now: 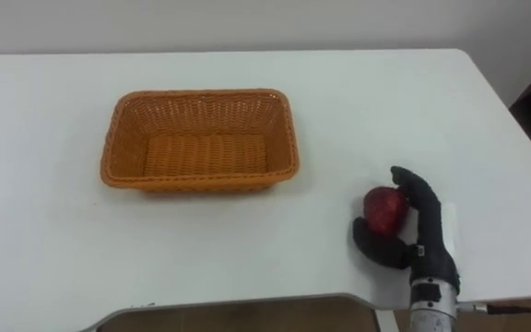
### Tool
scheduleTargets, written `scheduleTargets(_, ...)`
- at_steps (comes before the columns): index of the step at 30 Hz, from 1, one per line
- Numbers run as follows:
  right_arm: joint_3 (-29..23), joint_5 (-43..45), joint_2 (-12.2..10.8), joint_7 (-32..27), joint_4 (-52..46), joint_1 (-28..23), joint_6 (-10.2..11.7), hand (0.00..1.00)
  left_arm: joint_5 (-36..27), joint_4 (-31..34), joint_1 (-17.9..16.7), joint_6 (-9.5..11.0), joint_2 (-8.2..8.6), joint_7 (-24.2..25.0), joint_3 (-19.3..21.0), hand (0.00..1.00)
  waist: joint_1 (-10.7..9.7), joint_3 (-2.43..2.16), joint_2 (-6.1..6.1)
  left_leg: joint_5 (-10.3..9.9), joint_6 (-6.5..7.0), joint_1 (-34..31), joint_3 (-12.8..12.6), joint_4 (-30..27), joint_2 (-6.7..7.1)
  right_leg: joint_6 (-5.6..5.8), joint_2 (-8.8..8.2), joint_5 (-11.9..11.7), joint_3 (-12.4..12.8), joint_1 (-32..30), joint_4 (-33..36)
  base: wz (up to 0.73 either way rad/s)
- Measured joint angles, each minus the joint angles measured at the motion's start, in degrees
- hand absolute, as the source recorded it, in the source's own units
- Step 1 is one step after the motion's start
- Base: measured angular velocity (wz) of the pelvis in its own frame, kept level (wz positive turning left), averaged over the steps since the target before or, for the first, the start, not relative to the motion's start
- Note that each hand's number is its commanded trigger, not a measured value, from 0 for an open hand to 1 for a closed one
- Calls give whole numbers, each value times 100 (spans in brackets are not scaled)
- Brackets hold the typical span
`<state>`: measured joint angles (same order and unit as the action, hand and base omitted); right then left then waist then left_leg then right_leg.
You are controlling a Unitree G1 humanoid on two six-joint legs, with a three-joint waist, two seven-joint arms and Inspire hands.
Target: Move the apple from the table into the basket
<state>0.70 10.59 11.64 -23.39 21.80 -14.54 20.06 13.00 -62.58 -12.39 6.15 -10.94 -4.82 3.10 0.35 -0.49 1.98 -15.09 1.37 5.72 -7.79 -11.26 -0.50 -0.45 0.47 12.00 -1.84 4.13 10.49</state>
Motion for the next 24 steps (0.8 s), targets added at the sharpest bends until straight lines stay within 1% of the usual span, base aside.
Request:
scheduleTargets(6, -39, 27, 6, -172, 69, 2, 77, 100, 3, -7, -15, 138, 0, -6, 0, 0, 5, -4, 9, 0, 0, 1, -2, 1, 0, 0, 2, 0, 3, -1, -5, 0)
scheduleTargets(9, -23, 112, -1, -281, 123, 5, 117, 100, -3, -5, -9, 142, 0, -8, -2, 0, 4, -2, 14, 0, 0, 8, -3, 5, 0, 0, 1, 0, 1, 8, -6, 0)
scheduleTargets(11, 18, 113, -1, -360, 160, 8, 117, 100, -3, 1, -10, 141, 0, -25, -6, 0, 9, 6, 22, 0, 0, 52, -5, 21, 0, 0, 2, 0, 2, 46, -13, 0)
scheduleTargets(13, 40, 135, -23, -416, 156, 18, 103, 100, -3, 4, -9, 141, 3, -87, -6, 0, 22, 4, 35, 0, 0, 99, -8, 49, 2, 0, 2, 0, 2, 108, -60, 0)
scheduleTargets(15, 49, 298, -40, -479, 144, 30, 90, 100, -1, 44, 11, 141, 4, -126, -5, 0, 24, 11, 44, 0, 0, 87, -7, 50, 2, -1, 2, -2, 2, 94, -69, 0)
scheduleTargets(16, 53, 345, -39, -486, 140, 37, 67, 100, -1, 52, 11, 141, 4, -126, -5, 0, 23, 11, 45, 0, 0, 87, -7, 50, 2, -2, 2, -2, 3, 94, -69, 0)
scheduleTargets(18, 99, 453, -34, -515, 2, 64, -97, 100, 2, 72, 22, 141, 4, -134, -26, 0, 41, 11, 42, 0, 0, 91, -10, 50, 0, -2, 5, -2, 4, 95, -69, 0)
scheduleTargets(22, 158, 570, -35, -610, -124, 72, -166, 100, 4, 66, 28, 141, 9, -188, -129, 0, 130, 21, 17, 0, 0, 96, -20, 50, -3, -6, 11, -5, 36, 81, -70, -5)
scheduleTargets(23, 191, 566, -36, -622, -243, 72, -276, 100, 6, 58, 35, 141, 8, -189, -131, 0, 150, 27, 8, 0, 0, 92, -21, 50, -5, -8, 13, -7, 37, 74, -70, -3)
scheduleTargets(24, 215, 576, -35, -622, -337, 73, -333, 100, 6, 42, 14, 142, 8, -189, -130, 0, 171, 36, -5, 0, 0, 89, -21, 50, -5, -8, 15, -7, 37, 67, -69, 0)
